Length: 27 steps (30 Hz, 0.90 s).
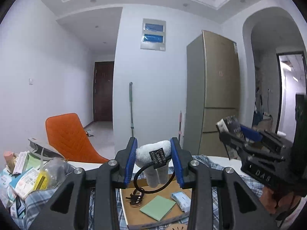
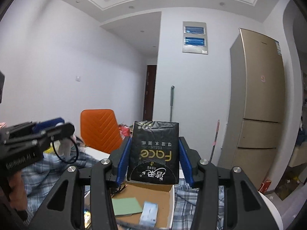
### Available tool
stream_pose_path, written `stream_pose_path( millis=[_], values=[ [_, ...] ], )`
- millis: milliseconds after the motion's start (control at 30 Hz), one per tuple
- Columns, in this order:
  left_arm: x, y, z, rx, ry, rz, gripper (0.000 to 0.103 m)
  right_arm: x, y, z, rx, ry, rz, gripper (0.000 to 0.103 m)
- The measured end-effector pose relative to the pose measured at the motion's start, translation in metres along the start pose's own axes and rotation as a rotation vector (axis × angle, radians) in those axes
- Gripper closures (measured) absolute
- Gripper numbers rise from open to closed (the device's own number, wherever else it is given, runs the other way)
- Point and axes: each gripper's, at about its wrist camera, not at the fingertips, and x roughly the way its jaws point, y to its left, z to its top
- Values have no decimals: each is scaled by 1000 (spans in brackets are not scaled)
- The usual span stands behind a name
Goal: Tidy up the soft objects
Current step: 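Lift and carry the earbud holder and tissue pack over the box with both grippers, then open both grippers to drop the tissue pack and earbud holder into the box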
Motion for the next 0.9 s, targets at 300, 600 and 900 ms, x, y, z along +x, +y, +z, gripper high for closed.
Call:
stream_pose_path(
  millis=[300,600,900],
  values=[
    [81,-2,-7,34,132,9,66,61,-12,-28,40,162,-7,56],
    [160,16,-67,7,423,17,66,118,-15,-89,70,437,34,58],
    [184,29,-111,-20,577,40,30,136,-20,-117,102,542,65,60]
  ],
)
